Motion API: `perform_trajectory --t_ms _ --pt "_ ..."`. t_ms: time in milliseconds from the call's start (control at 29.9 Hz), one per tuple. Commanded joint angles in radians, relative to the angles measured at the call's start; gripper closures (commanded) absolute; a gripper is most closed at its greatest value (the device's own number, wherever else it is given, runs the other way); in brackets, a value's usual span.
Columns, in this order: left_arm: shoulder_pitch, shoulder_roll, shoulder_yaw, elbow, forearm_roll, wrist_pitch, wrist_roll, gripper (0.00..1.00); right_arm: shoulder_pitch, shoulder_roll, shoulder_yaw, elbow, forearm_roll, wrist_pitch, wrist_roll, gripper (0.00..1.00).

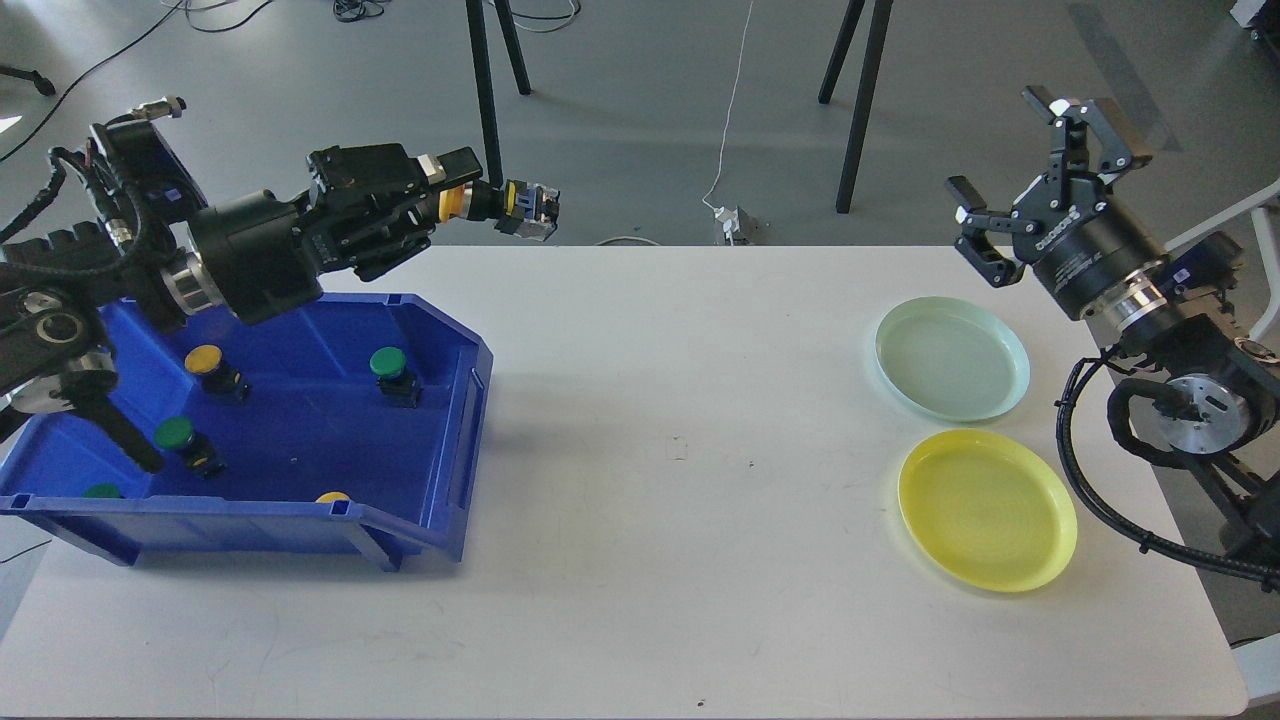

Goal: Pass button and place on color plate
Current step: 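Lift the yellow button out of the bin with the left gripper, then bring the right gripper toward the left gripper's yellow button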

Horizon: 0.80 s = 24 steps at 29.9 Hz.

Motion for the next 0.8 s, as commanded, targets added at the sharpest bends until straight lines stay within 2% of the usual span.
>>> perform_trajectory --t_ms 0,301,468,769 --pt "0.001 -0.097 0.009 0.093 -0.064 0.000 0.000 0.88 -0.001 0.015 -0.052 0.058 -0.043 -0.012 0.058 0.00" --pt "0.014 -0.126 0.009 0.110 -0.067 0.000 0.000 0.88 0.130 0.232 -0.177 0.006 -0.046 -0.011 0.103 0.00" --pt "0.014 -0.128 0.009 0.110 -0.069 0.000 0.000 0.88 0.206 0.377 -0.249 -0.108 -0.052 -0.011 0.104 0.00" --pt "0.015 -0.128 0.007 0.110 -0.069 0.000 0.000 0.88 0.268 0.513 -0.263 -0.224 -0.053 -0.009 0.104 0.00"
